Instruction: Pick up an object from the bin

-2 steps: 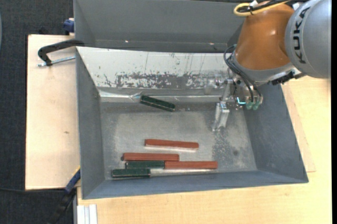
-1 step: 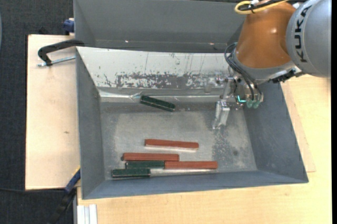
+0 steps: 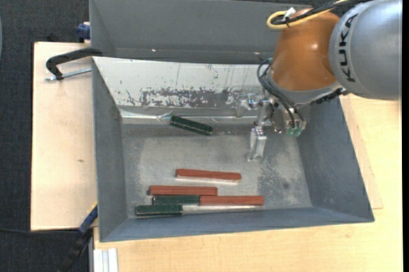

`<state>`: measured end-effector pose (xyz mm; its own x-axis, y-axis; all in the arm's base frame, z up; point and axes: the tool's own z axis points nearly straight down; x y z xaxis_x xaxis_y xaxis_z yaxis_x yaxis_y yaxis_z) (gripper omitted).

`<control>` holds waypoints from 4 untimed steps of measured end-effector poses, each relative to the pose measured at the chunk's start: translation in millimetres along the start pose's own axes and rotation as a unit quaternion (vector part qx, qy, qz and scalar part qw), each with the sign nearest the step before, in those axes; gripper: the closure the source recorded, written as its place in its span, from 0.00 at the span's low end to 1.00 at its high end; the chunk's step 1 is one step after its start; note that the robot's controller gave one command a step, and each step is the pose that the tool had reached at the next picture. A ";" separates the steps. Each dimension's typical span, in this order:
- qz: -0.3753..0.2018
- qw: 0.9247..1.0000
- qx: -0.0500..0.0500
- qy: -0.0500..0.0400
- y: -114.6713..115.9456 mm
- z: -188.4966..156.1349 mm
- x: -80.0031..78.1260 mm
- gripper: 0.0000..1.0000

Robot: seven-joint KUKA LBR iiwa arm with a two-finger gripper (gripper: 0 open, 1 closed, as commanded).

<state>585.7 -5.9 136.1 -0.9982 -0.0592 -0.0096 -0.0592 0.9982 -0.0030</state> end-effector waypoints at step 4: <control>0.033 0.999 -0.002 -0.002 42.8 -128.2 15.6 1.00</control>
Offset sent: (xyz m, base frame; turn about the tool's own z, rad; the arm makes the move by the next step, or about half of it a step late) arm -0.0347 0.0450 -0.0661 0.0259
